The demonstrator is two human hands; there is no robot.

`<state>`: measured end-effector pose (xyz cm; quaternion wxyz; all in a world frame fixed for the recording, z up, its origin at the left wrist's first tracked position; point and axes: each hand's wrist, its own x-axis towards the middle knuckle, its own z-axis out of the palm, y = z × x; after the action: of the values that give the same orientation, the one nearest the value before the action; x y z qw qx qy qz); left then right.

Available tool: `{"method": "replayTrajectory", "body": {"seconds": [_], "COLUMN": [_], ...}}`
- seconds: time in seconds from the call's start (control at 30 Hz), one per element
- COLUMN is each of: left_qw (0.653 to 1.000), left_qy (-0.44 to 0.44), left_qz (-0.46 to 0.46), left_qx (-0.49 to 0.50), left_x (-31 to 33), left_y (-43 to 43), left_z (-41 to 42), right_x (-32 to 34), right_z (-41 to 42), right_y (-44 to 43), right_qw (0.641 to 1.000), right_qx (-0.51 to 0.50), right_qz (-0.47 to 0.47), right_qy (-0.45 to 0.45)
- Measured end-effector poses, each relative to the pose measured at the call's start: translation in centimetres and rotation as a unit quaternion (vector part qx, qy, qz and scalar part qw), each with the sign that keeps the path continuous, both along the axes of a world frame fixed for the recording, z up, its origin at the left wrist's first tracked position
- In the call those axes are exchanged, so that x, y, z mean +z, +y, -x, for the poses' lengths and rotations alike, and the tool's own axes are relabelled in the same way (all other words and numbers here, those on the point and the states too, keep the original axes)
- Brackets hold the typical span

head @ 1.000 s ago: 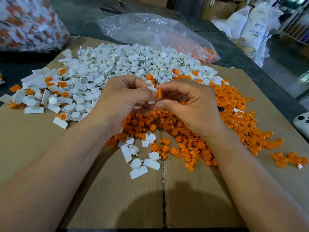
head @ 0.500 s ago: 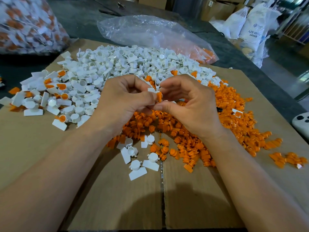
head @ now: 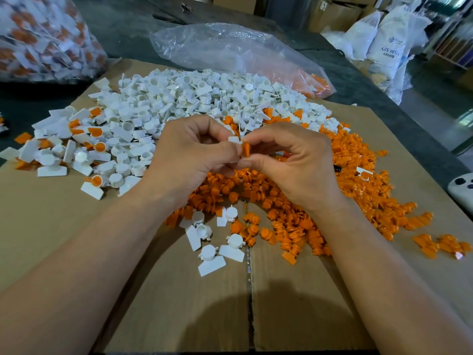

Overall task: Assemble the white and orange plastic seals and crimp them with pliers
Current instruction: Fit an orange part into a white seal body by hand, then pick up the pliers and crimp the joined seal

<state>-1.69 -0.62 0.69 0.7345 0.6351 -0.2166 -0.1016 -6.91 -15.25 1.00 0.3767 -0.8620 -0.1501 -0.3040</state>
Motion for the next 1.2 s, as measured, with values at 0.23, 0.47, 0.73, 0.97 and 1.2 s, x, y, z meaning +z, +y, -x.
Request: {"method": "replayTrajectory", "body": {"seconds": [0.23, 0.47, 0.73, 0.97, 1.2], "left_qw": [1.0, 0.999, 0.999, 0.998, 0.999], "left_qy": [0.013, 0.046, 0.048, 0.051, 0.049], "left_qz": [0.005, 0.019, 0.021, 0.024, 0.02], "left_qx": [-0.006, -0.002, 0.001, -0.006, -0.006], "left_x": [0.0, 0.1, 0.0, 0.1, 0.0], "left_y": [0.1, 0.3, 0.2, 0.3, 0.4], "left_z": [-0.1, -0.6, -0.6, -0.5, -0.5], "right_x": [0.3, 2.3, 1.7, 0.9, 0.7], "right_z": [0.2, 0.2, 0.0, -0.5, -0.7], "right_y": [-0.1, -4.9, -5.8, -5.2, -5.1], "right_qw": [0.999, 0.95, 0.876, 0.835, 0.858], "right_qx": [-0.008, -0.208, -0.224, -0.208, -0.215], "right_qz": [0.003, 0.085, 0.226, 0.27, 0.23], "right_qy": [0.043, 0.216, 0.361, 0.433, 0.406]}}
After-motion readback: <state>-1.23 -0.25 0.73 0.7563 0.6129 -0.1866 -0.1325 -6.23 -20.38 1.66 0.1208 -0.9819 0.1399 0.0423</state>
